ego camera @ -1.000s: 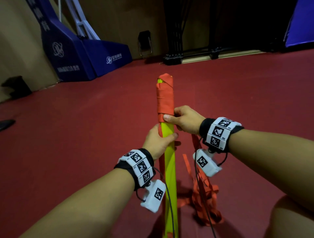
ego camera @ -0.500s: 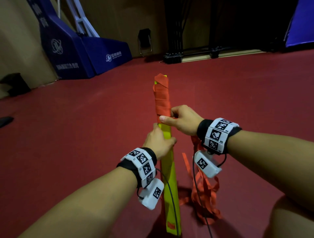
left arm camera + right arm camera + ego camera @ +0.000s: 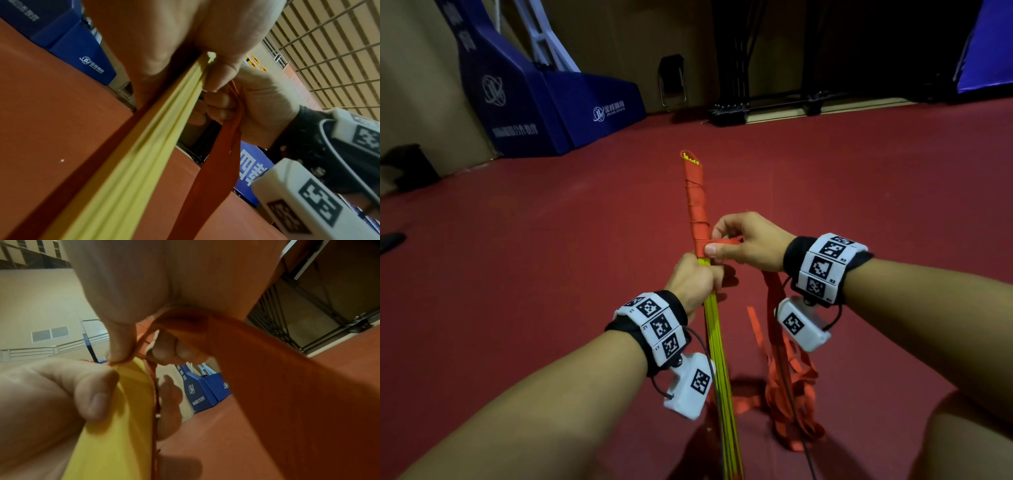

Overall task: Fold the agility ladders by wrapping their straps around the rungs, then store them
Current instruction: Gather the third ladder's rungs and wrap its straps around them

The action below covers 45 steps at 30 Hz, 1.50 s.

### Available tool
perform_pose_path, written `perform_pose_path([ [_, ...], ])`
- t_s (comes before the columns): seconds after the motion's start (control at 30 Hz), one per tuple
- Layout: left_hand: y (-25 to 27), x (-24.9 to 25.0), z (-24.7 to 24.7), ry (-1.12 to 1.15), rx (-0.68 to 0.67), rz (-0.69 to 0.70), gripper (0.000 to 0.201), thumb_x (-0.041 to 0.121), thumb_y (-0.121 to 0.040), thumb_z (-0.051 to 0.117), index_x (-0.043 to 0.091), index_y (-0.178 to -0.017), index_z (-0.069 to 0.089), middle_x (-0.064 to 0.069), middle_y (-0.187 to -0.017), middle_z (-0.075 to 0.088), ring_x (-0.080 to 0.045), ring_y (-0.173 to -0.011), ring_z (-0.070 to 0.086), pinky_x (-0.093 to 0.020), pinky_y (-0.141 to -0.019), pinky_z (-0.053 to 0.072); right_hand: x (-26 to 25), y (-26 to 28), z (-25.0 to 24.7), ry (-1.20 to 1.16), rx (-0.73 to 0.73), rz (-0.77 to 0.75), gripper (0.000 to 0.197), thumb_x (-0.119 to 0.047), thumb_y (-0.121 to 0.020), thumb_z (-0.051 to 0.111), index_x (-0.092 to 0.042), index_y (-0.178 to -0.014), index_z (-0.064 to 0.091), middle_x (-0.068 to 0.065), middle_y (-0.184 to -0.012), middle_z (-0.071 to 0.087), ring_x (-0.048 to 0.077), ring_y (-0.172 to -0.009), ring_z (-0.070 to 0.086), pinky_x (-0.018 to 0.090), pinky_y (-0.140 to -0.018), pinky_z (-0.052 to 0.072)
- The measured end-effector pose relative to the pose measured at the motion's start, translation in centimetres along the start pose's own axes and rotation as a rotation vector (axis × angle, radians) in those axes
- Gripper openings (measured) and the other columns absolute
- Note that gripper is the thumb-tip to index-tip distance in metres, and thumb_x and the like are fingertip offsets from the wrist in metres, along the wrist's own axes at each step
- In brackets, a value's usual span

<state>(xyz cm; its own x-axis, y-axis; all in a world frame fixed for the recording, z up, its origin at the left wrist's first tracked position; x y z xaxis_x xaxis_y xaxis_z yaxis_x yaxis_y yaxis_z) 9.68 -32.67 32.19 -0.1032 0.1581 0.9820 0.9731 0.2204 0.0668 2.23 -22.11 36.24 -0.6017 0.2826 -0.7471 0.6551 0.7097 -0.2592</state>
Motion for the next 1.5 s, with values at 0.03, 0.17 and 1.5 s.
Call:
perform_pose_path([
  [0.03, 0.2, 0.3, 0.2, 0.041, -0.019, 0.011, 0.043, -0.021, -0.072, 0.039, 0.007, -0.092, 0.065, -0.005, -0.079, 0.069, -0.029, -0.082, 0.071, -0.047, -0.078, 0.053, 0.1, 0.0, 0.0, -0.023, 0.000, 0.018, 0.024, -0.032, -0.089, 0.073, -0.011, -0.094, 0.063, 0.010, -0.078, 0.069, 0.011, -0.066, 0.058, 0.036, -0.070, 0.051],
  [0.17, 0.9, 1.2, 0.6, 0.151, -0.101, 0.067, 0.052, -0.005, -0.051, 0.043, 0.010, -0.095, 0.067, -0.003, -0.079, 0.074, -0.024, -0.080, 0.074, -0.032, -0.070, 0.052, -0.5, 0.4, 0.2, -0.103, -0.062, 0.018, 0.029, -0.032, -0.093, 0.067, -0.007, -0.106, 0.061, 0.001, -0.071, 0.060, 0.012, -0.057, 0.056, 0.029, -0.057, 0.048],
  [1.5, -0.4, 0.8, -2.0, -0.052, 0.192, 0.156, 0.017, 0.018, -0.072, 0.069, 0.030, -0.082, 0.076, -0.012, -0.089, 0.076, -0.041, -0.090, 0.073, -0.064, -0.078, 0.058, 1.2, 1.2, -1.3, -0.017, -0.036, 0.108, 0.053, -0.035, -0.095, 0.066, -0.023, -0.044, 0.059, -0.008, -0.047, 0.034, 0.010, -0.046, 0.026, 0.024, -0.048, 0.024],
])
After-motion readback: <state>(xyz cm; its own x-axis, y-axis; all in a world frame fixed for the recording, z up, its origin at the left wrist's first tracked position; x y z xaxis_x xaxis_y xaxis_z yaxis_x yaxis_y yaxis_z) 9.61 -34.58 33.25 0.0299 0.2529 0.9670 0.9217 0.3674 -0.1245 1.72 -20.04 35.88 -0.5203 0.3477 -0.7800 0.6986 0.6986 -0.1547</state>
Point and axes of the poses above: each hand's wrist, its own y-axis away from the middle knuckle, its own z-axis out of the palm, x = y × z, the point moved 4 cm from there along -y, towards the middle knuckle
